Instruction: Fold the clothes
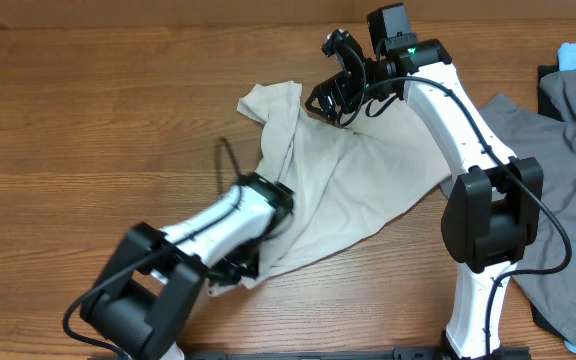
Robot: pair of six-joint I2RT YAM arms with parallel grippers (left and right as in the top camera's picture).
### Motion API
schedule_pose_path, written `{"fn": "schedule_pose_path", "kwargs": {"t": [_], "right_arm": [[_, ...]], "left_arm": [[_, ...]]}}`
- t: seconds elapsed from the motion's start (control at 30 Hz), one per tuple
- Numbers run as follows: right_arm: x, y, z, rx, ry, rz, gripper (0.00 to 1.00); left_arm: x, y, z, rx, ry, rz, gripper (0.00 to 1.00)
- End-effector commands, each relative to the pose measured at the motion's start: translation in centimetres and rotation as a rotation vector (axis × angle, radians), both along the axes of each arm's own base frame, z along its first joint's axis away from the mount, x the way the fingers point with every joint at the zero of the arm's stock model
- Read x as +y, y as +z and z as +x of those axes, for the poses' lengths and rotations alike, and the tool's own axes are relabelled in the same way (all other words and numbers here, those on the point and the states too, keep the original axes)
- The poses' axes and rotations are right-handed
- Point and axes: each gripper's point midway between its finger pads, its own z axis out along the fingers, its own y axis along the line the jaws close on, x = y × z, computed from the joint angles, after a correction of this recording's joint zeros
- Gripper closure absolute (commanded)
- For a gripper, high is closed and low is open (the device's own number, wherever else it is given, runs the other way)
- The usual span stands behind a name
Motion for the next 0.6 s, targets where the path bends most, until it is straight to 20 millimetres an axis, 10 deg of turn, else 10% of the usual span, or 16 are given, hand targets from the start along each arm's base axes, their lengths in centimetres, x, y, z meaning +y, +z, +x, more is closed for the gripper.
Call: {"fn": "schedule_pose_path", "kwargs": {"t": [0.0, 0.57], "right_arm": [[0.2, 1.0, 0.6, -0.032, 0.001, 0.017, 0.0], [2.9, -3.0, 1.8, 0.104, -0.132, 0.096, 0.04]], "left_arm": [[3.7, -0.6, 2.9, -0.112, 0.176, 0.074, 0.96], [5.3, -1.8, 5.3, -0.152, 0.268, -0.018, 0.96]]}}
